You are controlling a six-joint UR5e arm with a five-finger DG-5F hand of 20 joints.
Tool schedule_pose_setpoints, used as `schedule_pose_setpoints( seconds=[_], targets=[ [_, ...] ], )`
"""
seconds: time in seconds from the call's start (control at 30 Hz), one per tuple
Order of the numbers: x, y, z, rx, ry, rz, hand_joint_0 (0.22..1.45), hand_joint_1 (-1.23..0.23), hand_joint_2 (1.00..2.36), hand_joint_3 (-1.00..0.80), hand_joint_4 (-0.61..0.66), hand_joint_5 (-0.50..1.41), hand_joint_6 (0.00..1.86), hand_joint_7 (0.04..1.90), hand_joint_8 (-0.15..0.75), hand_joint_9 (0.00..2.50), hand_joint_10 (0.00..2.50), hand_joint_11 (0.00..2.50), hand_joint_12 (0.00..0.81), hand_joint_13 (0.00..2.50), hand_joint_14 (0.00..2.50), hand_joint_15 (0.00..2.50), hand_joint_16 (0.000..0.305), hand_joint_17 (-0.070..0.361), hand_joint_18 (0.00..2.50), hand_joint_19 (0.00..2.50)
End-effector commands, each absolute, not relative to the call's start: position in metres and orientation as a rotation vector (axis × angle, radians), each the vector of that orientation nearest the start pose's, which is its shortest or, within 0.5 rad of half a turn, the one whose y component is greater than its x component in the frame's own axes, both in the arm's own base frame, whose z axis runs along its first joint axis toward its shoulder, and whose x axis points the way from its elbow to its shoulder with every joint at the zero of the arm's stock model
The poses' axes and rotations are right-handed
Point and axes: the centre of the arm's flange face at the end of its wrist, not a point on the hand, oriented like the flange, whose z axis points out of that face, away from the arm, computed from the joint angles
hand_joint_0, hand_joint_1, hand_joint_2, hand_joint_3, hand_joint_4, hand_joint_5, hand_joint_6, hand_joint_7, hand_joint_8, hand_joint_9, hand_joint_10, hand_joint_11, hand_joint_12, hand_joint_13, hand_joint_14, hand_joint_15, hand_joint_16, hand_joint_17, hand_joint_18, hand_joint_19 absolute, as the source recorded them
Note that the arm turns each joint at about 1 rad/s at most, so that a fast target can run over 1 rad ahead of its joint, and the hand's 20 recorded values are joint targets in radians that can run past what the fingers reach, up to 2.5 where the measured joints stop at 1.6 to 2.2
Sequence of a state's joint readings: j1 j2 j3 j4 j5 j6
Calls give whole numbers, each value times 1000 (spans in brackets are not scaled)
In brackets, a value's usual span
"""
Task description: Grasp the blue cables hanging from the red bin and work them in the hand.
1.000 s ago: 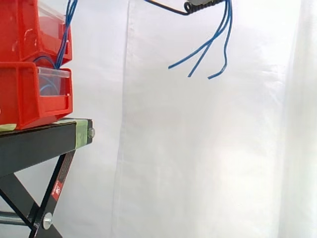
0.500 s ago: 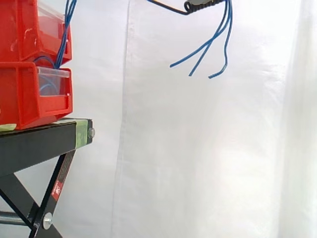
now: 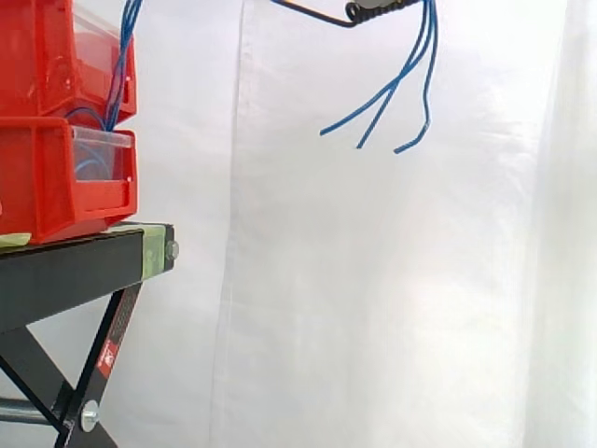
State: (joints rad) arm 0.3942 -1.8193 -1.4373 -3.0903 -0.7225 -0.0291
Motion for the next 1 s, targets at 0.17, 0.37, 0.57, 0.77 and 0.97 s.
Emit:
schedule_pose_setpoints(
  seconds=[0.17,0.37,0.57,0.77,0.97],
  targets=[
    [591,21,426,1383,935,800,994,-595,1020,-219,291,206,344,1318,455,1805,2500,2500,533,1889,2500,1398,203,153,2500,759],
    [591,22,426,1382,937,800,939,-573,1019,-267,325,108,587,1241,455,1805,2500,2500,533,1889,2500,1398,203,153,2500,759],
    [591,22,426,1383,936,799,910,-561,1020,-344,340,48,728,1213,455,1805,2500,2500,533,1889,2500,1398,203,153,2500,759],
    [591,25,426,1382,939,801,909,-557,1020,-390,366,2,863,1176,455,1805,2500,2500,533,1889,2500,1398,203,153,2500,759],
    [591,27,426,1381,941,804,893,-543,1019,-520,376,-11,906,1155,455,1805,2500,2500,533,1889,2500,1398,203,153,2500,759]
  ],
)
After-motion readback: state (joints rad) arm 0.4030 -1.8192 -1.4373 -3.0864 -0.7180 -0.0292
